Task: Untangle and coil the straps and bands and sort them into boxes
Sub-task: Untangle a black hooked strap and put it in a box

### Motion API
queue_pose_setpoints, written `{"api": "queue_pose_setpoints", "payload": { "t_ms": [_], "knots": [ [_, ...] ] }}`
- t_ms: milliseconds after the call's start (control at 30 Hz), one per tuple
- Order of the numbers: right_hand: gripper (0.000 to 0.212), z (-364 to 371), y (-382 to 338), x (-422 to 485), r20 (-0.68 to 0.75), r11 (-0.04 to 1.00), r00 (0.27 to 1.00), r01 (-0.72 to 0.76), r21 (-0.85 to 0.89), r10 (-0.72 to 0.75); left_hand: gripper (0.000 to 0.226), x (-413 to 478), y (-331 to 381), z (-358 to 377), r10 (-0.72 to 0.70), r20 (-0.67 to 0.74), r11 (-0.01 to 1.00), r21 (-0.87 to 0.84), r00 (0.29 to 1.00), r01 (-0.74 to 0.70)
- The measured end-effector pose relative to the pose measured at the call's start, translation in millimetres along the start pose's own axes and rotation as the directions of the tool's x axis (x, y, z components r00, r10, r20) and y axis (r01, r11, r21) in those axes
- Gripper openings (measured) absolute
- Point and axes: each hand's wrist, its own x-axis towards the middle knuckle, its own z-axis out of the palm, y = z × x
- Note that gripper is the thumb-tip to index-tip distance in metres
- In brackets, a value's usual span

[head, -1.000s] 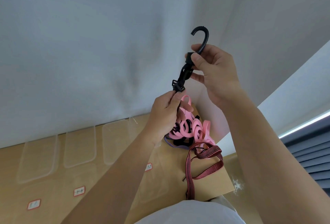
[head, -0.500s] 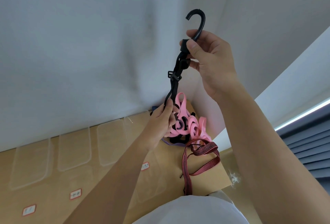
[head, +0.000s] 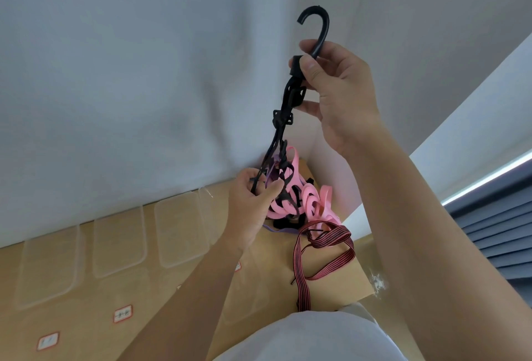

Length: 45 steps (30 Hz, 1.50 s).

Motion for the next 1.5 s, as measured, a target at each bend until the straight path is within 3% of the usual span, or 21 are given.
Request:
{"api": "queue_pose_setpoints", "payload": {
  "t_ms": [100,233,400,533,633,700,800,900,1100,1333,1500],
  "knots": [
    [0.018,1,-5,0,-0.007,1.0,1.0,0.008,0.026,-0.008,0.026,-4,3,-1,0.005,0.052,1.0,-0.018,0.999,-0.004],
    [0.018,5,-7,-2,0.007,0.999,1.0,0.011,0.034,-0.012,0.014,0,-6,-1,-0.003,0.132,0.98,0.196,0.991,-0.023],
    [0.017,8,-5,-6,-0.022,0.999,1.0,0.005,0.04,-0.004,0.03,1,-13,0,-0.035,0.178,0.934,0.355,0.983,-0.031],
    [0.015,3,-13,-3,-0.122,0.991,0.992,0.005,0.135,0.011,0.031,-7,-16,-3,-0.039,0.244,0.976,0.218,0.969,-0.016],
    [0.015,1,-20,-1,-0.171,0.984,0.985,0.024,0.177,0.006,0.018,-17,-20,2,-0.054,0.193,0.996,0.084,0.98,0.038],
    [0.015,1,-23,0,-0.183,0.982,0.983,0.038,0.187,-0.003,0.029,-22,-30,4,-0.106,0.113,0.987,0.135,0.988,0.09],
    [0.015,3,-27,0,-0.178,0.978,0.984,0.059,0.202,-0.022,0.05,-28,-55,1,-0.193,0.142,0.956,0.249,0.971,0.153],
    [0.015,6,-29,0,-0.175,0.978,0.984,0.077,0.191,-0.044,0.054,-35,-74,1,-0.272,0.189,0.928,0.311,0.943,0.205],
    [0.016,5,-34,0,-0.224,0.981,0.97,0.126,0.147,-0.091,0.055,-35,-80,-4,-0.336,0.153,0.87,0.428,0.929,0.244],
    [0.018,-6,-37,2,-0.249,0.985,0.965,0.115,0.13,-0.08,0.051,-42,-73,-8,-0.408,0.154,0.849,0.426,0.9,0.312],
    [0.019,-11,-24,3,-0.261,0.988,0.965,0.063,0.141,-0.024,0.057,-61,-73,-12,-0.469,0.181,0.856,0.334,0.865,0.394]
  ]
}}
